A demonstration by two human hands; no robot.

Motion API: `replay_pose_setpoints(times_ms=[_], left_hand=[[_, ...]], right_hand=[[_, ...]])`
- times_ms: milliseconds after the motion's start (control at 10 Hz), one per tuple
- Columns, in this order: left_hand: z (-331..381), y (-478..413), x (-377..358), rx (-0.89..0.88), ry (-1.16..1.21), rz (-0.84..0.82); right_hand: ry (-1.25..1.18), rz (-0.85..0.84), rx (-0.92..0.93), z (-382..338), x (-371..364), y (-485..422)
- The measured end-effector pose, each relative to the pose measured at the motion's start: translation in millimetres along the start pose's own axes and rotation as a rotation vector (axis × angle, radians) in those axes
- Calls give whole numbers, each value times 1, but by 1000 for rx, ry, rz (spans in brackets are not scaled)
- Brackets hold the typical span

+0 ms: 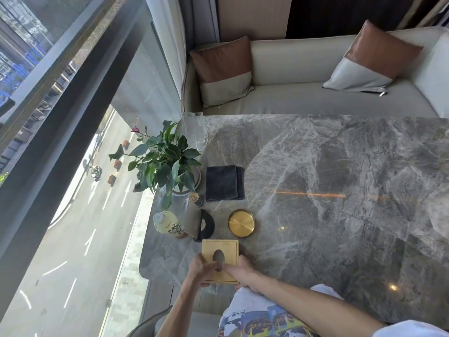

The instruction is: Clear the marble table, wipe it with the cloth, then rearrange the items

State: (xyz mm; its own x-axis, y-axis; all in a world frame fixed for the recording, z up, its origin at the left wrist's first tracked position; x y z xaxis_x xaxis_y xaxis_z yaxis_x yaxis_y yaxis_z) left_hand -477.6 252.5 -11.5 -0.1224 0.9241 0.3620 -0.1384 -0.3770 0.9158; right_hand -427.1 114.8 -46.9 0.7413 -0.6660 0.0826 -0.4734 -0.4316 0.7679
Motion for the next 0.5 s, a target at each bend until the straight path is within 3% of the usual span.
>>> replay_pose_setpoints(times_ms=[300, 400, 500], left_hand=[[0, 2, -2, -30, 35, 14], [5, 5, -3, -95, -65, 71], [15, 10, -6, -218, -303, 351]], right_hand=[[-19, -74, 1, -8, 6, 6], [-7, -111, -31, -15, 19, 18], [11, -113, -15, -22, 44, 32]])
Point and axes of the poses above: each hand's wrist, its own y-axis away from the middle knuckle, its own x-axis out of the back of the hand, z = x × y, the point moved 4 cm from there along -y, towards the middle knuckle, and after that the axes turned 13 degrees about x, right-handed, at the moved point
